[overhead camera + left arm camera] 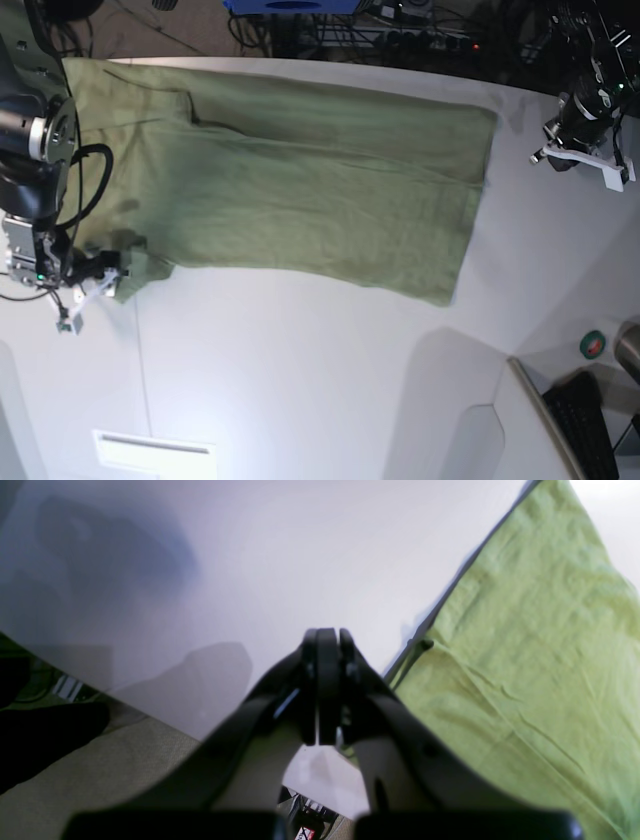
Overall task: Layout the t-shirt on the table in an organized manner, then fold the t-shirt properly
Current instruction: 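Release the shirt and move the right gripper to the shirt's hem corner, then grasp the hem corners with both grippers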
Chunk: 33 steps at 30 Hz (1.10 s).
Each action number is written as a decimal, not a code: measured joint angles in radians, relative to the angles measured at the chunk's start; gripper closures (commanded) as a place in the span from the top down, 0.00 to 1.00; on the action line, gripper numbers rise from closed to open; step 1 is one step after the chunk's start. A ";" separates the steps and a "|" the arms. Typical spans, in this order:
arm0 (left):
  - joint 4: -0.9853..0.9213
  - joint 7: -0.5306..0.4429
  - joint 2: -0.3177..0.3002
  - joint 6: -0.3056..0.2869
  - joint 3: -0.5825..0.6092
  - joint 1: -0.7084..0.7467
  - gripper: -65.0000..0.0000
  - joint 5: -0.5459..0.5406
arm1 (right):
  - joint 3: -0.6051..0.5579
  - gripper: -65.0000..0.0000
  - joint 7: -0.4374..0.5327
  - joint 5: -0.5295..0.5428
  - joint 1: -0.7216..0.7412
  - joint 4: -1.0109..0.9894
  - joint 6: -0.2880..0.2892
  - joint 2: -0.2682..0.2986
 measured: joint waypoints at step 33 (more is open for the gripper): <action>-0.056 0.000 0.000 0.000 0.008 -0.011 0.00 0.003 | 0.002 0.00 -0.162 0.000 -0.370 0.752 0.003 -0.073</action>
